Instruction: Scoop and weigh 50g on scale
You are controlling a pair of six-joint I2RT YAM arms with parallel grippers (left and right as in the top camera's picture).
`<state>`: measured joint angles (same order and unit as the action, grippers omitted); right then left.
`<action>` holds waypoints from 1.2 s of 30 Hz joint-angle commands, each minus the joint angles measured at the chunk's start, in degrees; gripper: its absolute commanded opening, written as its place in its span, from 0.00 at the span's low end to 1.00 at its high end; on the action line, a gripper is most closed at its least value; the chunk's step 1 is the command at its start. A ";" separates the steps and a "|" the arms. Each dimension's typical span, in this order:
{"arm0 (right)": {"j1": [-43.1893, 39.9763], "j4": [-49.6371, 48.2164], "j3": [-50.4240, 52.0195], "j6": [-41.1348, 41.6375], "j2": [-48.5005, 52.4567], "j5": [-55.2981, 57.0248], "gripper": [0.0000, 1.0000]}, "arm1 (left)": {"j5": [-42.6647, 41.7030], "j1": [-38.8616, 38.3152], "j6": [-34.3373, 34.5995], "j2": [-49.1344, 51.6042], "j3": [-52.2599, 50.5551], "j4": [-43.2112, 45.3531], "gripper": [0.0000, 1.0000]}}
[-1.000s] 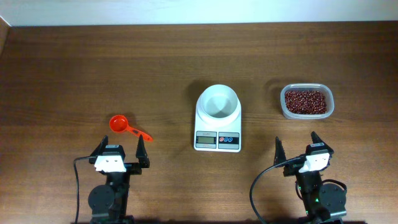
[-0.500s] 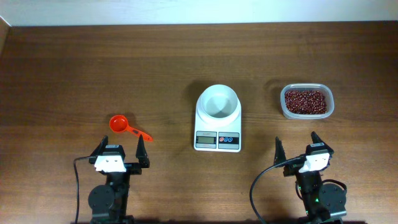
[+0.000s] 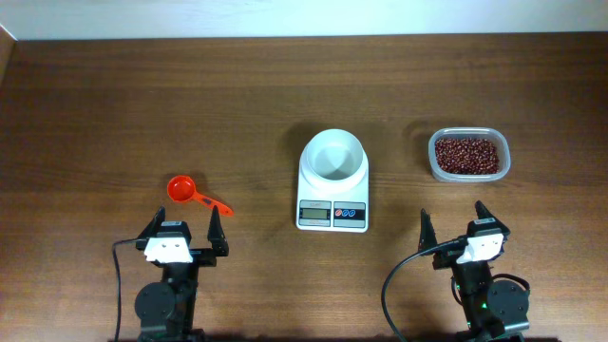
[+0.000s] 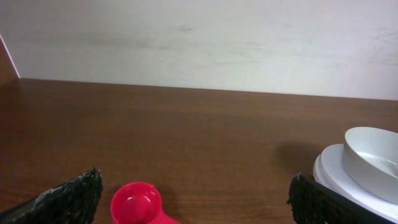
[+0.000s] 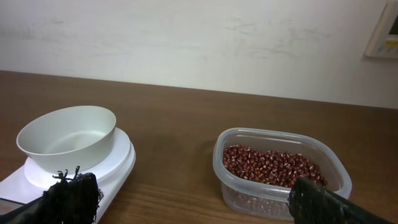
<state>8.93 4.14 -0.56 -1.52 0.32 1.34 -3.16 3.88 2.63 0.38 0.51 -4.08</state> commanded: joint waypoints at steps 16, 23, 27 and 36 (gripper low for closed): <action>-0.31 0.55 0.24 0.44 0.07 -0.94 0.99 | 1.05 -0.07 -0.90 0.24 12.48 -13.46 0.99; -0.31 0.55 0.24 0.44 0.07 -0.94 0.99 | 1.05 -0.07 -0.92 3.89 17.62 -15.26 0.99; -0.31 0.55 0.24 0.44 0.07 -0.94 0.99 | 1.05 -0.07 -0.92 6.75 19.54 -15.26 0.99; -0.31 0.55 0.24 0.44 0.07 -0.94 0.99 | 1.07 -0.07 -0.92 10.16 20.61 -14.91 0.99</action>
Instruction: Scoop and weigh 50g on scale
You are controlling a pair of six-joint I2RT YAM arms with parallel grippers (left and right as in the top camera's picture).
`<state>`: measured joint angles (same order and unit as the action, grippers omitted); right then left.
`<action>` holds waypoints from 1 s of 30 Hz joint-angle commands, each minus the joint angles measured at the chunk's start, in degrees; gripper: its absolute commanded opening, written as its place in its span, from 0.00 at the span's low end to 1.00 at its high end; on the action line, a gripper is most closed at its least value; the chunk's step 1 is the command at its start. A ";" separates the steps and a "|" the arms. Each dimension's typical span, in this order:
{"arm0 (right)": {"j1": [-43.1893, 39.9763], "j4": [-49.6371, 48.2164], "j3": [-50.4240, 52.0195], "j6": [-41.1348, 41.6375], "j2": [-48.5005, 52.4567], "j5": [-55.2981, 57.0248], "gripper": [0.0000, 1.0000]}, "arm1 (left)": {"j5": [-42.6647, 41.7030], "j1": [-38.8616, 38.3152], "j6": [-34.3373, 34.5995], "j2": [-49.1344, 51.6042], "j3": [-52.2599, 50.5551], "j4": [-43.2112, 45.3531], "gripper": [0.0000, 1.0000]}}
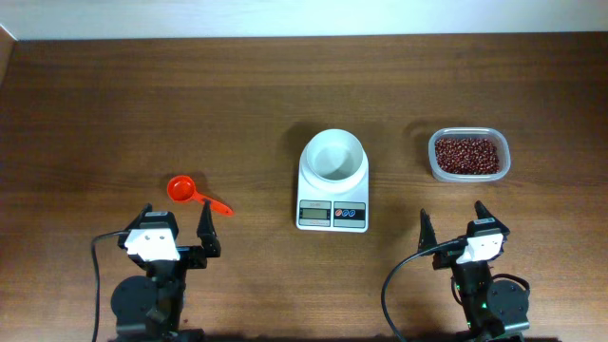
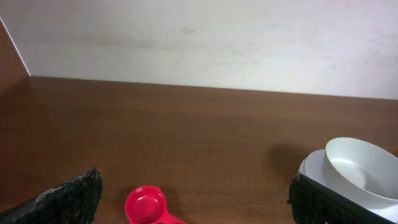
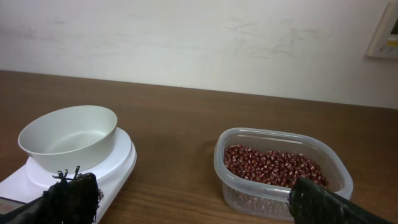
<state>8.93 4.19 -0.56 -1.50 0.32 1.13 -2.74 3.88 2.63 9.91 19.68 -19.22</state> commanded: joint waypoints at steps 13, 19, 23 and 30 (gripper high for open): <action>-0.31 0.50 0.24 0.42 0.07 -0.72 0.99 | 4.07 -0.07 -0.90 0.63 1.44 0.66 0.99; -0.31 0.50 0.24 0.42 0.07 -0.72 0.99 | 4.11 -0.07 -0.90 0.63 1.44 0.70 0.99; -0.31 0.50 0.24 0.42 0.07 -0.70 0.99 | 4.09 -0.07 -0.90 0.63 1.44 0.70 0.99; -0.31 0.50 0.24 0.42 0.07 -0.70 0.99 | 4.07 -0.07 -0.87 0.63 1.44 0.63 0.99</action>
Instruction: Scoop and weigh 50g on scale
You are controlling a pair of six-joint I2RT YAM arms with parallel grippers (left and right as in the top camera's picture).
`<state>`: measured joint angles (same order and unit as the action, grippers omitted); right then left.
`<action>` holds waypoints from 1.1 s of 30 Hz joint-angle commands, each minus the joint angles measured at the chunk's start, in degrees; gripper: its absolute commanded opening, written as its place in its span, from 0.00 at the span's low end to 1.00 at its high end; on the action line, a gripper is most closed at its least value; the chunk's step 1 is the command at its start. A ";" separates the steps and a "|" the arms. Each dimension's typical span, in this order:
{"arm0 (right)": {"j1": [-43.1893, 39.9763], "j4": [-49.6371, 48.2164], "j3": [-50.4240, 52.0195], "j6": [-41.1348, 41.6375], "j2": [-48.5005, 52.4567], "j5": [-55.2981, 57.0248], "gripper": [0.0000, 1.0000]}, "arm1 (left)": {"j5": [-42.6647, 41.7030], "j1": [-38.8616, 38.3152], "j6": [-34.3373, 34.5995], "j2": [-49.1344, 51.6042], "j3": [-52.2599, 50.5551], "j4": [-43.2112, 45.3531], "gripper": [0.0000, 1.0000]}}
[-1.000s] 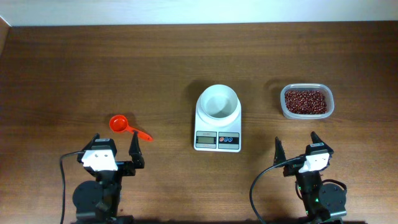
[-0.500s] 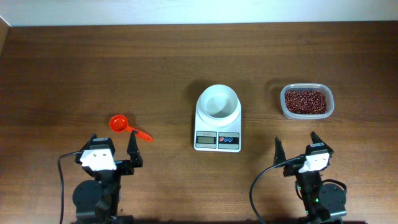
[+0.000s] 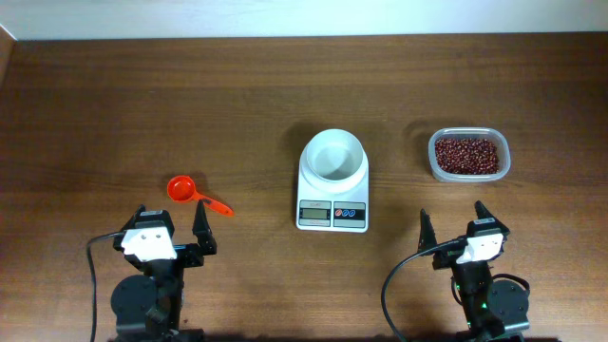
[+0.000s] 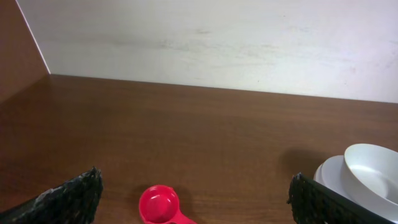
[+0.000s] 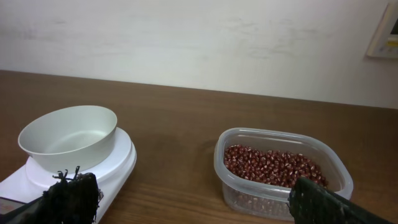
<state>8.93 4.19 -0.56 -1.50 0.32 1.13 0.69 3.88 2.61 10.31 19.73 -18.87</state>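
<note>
A red scoop [image 3: 182, 188] lies on the table left of centre, its handle pointing right and toward me; it also shows low in the left wrist view [image 4: 159, 204]. The white scale [image 3: 332, 195] stands mid-table with an empty white bowl [image 3: 332, 155] on it. A clear tub of red beans [image 3: 467, 155] sits at the right. My left gripper [image 3: 171, 228] is open just short of the scoop, nothing between its fingers. My right gripper [image 3: 454, 221] is open near the front edge, short of the tub [image 5: 280, 169].
A pale wall runs along the table's far edge. The table's left edge [image 4: 34, 43] shows in the left wrist view. Black cables loop beside each arm base at the front.
My left gripper has shifted slightly left and turned a little, so the scoop sits further right in its view. The right arm has not moved.
At first my left gripper stood open in front of the scoop's handle. It then sat further left, and now a touch more so. The scoop, scale, bowl and bean tub have stayed in place, as has the open right gripper.
</note>
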 commanded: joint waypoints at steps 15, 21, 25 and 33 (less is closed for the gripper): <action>-0.31 0.50 0.24 0.42 0.07 -0.70 0.99 | 1.36 -0.07 -0.87 0.24 1.40 -0.13 0.99; -0.31 0.50 0.24 0.42 0.07 -0.70 0.99 | 2.16 -0.07 -0.87 0.24 1.38 -0.15 0.99; -0.31 0.50 0.24 0.42 0.07 -0.72 0.99 | 2.14 -0.07 -0.87 0.24 1.38 -0.61 0.99; -0.31 0.50 0.24 0.42 0.07 -0.72 0.99 | 2.16 -0.07 -0.87 0.24 1.38 -1.16 0.99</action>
<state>8.93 4.19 -0.56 -1.48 0.32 1.13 2.00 3.88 2.61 10.31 19.73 -19.94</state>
